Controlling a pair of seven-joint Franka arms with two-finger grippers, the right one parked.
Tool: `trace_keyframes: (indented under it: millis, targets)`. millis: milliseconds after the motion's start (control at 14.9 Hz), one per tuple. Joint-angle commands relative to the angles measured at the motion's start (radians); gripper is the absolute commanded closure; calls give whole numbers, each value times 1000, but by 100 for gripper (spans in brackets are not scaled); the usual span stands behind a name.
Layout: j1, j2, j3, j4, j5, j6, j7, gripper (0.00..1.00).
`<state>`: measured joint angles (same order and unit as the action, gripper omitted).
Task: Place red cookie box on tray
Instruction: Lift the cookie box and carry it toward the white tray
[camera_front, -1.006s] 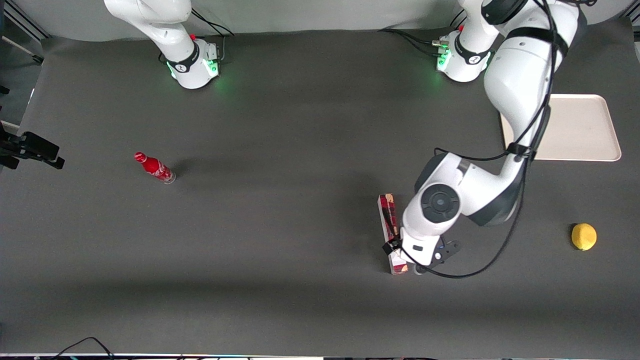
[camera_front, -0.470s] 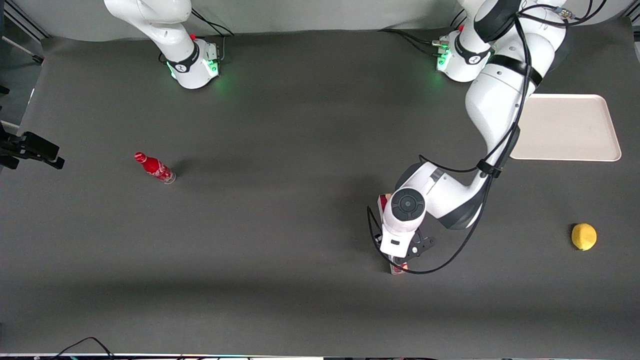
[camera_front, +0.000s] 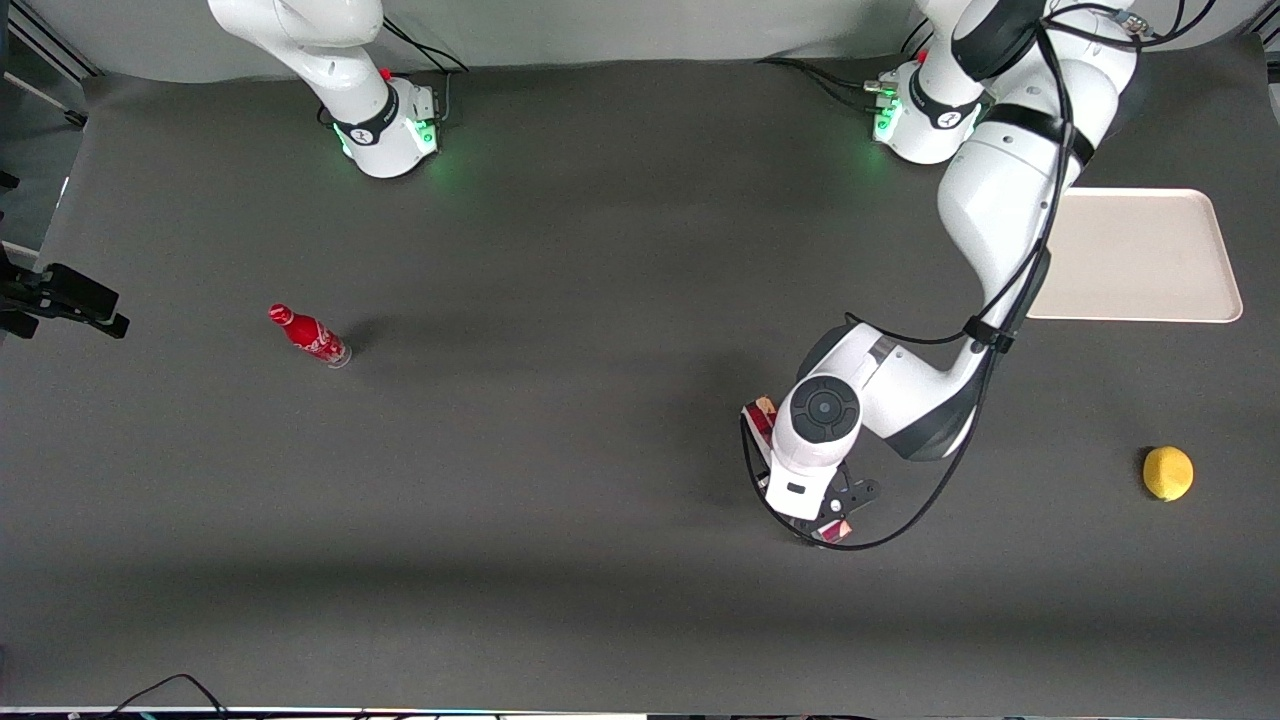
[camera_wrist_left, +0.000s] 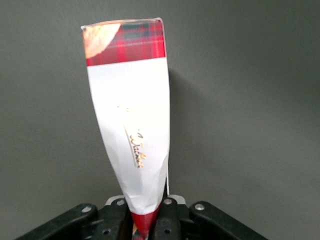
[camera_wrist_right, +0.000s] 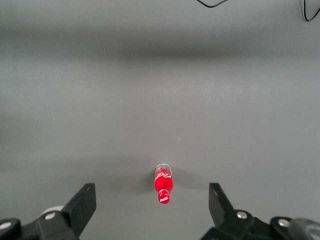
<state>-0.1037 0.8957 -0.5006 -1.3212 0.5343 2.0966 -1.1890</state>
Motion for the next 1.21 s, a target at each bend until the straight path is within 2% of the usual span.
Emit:
trace_keyframes:
  millis: [0, 201, 402, 537, 671, 939, 1140]
  targets:
    - [24, -168, -21, 26, -86, -186, 76, 100]
    - [41, -320, 11, 92, -229, -413, 254, 100]
    - [42, -453, 106, 161, -303, -642, 431, 100]
    - [47, -538, 199, 194, -336, -813, 640, 100]
    - [48, -627, 339, 169, -394, -912, 837, 100]
    - [49, -811, 590, -97, -409, -889, 1240, 100]
    - [50, -927, 788, -368, -396, -721, 1481, 100]
